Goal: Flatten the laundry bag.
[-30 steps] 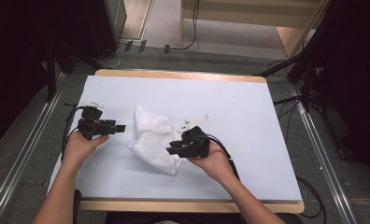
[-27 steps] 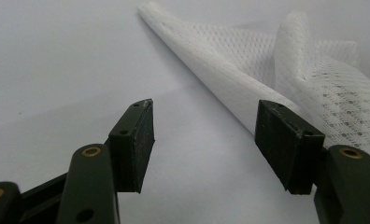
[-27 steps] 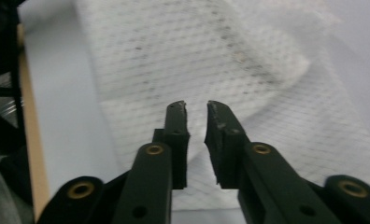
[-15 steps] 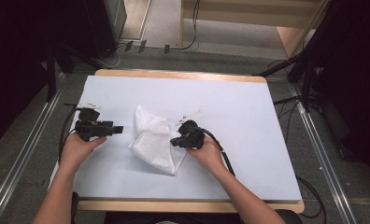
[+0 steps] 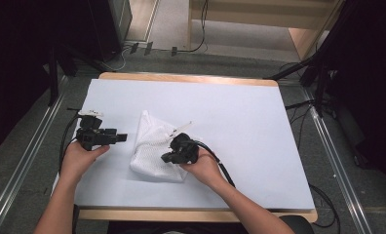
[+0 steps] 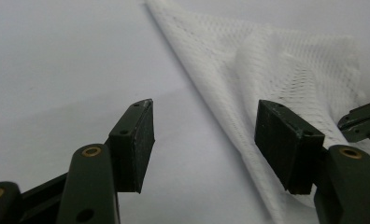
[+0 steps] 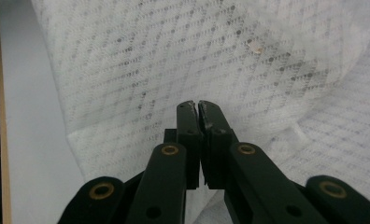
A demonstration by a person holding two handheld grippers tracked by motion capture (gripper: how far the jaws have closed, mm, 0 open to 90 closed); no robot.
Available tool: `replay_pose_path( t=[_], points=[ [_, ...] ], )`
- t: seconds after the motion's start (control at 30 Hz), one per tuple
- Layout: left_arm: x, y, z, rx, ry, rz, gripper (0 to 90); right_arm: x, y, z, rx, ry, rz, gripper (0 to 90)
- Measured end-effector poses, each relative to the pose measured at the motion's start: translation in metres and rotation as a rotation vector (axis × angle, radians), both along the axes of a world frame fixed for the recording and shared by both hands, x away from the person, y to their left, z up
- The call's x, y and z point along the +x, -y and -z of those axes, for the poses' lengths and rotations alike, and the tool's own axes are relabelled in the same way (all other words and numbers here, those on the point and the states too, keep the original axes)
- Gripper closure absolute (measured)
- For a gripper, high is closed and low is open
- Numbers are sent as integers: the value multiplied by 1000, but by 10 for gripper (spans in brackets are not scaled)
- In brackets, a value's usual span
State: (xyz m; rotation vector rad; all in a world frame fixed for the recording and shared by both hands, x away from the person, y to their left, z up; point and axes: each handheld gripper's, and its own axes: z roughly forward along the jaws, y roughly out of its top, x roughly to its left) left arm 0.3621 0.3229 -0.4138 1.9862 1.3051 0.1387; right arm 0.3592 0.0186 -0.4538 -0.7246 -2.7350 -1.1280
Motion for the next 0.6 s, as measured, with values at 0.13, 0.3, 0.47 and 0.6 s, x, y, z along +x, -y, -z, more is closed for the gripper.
replay_pose_path(
  t=[0.13,0.3,0.47,0.6],
  points=[
    [2,12,-1,8,2,26,408,2,10,-7,17,5,25,862],
    [11,26,0,17,-11,51,442,9,27,-12,19,6,68,821],
    [21,39,3,14,-29,71,477,20,47,-13,5,31,121,758],
    [29,47,8,15,-56,83,490,30,65,-13,7,41,177,711]
  ],
)
